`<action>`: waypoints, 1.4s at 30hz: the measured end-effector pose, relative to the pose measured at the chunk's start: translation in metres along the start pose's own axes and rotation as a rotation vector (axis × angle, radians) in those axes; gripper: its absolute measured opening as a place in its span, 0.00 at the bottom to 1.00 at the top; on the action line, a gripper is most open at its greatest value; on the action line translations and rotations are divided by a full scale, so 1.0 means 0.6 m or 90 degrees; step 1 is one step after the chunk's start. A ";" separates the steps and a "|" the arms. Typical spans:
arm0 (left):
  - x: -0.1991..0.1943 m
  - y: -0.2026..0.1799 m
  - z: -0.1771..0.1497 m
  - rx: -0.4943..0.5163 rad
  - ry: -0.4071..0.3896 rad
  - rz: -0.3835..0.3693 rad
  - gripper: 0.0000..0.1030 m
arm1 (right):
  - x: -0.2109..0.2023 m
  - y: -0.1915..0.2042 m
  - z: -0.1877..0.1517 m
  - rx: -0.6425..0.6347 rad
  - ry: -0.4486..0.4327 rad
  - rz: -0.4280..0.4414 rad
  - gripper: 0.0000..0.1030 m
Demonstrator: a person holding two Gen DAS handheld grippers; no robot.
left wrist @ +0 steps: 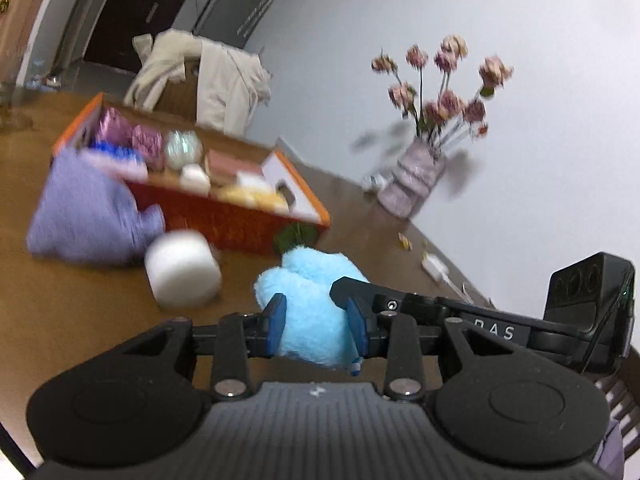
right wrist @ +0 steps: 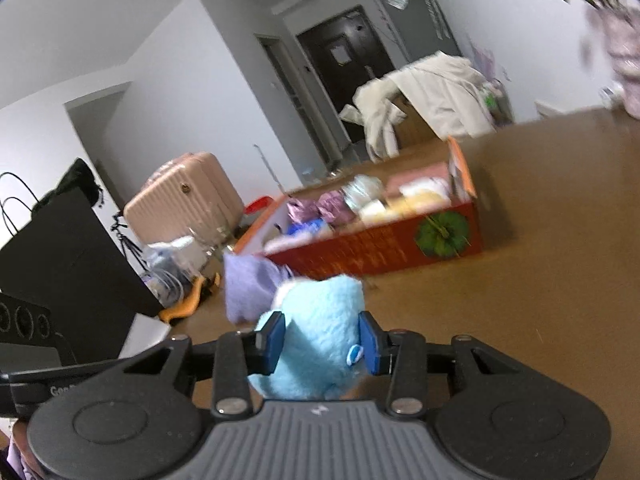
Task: Organize soft objects
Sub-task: 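Carry the blue plush into the box and open both grippers, then withdraw both grippers from the box toward the purple drawstring bag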
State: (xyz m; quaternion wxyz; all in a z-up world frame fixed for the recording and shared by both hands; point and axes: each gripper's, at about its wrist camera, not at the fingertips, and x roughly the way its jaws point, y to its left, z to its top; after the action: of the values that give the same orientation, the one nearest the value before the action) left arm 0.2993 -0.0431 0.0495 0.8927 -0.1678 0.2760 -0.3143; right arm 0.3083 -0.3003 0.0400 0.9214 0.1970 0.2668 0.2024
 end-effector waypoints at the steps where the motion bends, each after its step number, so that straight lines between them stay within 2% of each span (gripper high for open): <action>1: 0.002 0.006 0.020 0.005 -0.010 0.000 0.33 | 0.013 0.000 0.015 0.005 -0.002 0.008 0.37; 7: 0.066 0.066 0.152 0.013 -0.022 0.032 0.33 | 0.140 -0.002 0.134 0.001 0.001 0.021 0.37; 11: 0.128 0.121 0.203 -0.002 0.003 0.056 0.33 | 0.245 -0.024 0.179 0.031 0.033 0.007 0.36; 17: 0.200 0.195 0.212 -0.026 0.052 0.109 0.32 | 0.365 -0.041 0.175 0.006 0.096 -0.041 0.32; 20: 0.213 0.208 0.198 -0.008 0.078 0.119 0.30 | 0.387 -0.036 0.158 -0.034 0.118 -0.084 0.32; 23: 0.209 0.206 0.192 0.003 0.082 0.122 0.30 | 0.394 -0.036 0.152 -0.046 0.126 -0.100 0.33; 27: 0.186 0.187 0.198 0.030 0.063 0.140 0.31 | 0.372 -0.035 0.157 -0.053 0.124 -0.105 0.33; 29: 0.163 0.171 0.199 0.048 0.046 0.150 0.36 | 0.348 -0.028 0.163 -0.067 0.119 -0.106 0.33; 31: 0.140 0.154 0.201 0.069 0.031 0.168 0.46 | 0.319 -0.019 0.170 -0.079 0.110 -0.107 0.34; 37: 0.047 0.107 0.195 0.114 -0.014 0.212 0.57 | 0.189 0.006 0.182 -0.124 0.069 -0.124 0.42; 39: 0.009 0.090 0.192 0.118 -0.036 0.221 0.61 | 0.140 0.013 0.183 -0.134 0.050 -0.130 0.46; 41: -0.028 0.075 0.184 0.125 -0.055 0.219 0.68 | 0.093 0.024 0.178 -0.156 0.036 -0.143 0.59; 42: -0.045 0.068 0.179 0.131 -0.062 0.221 0.71 | 0.073 0.029 0.176 -0.164 0.030 -0.150 0.61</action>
State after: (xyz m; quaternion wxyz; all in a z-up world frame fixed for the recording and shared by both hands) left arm 0.3652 0.0189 0.1258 0.9582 -0.0410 0.2237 -0.1734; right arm 0.3979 -0.2919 0.1123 0.9498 0.0396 0.2815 0.1304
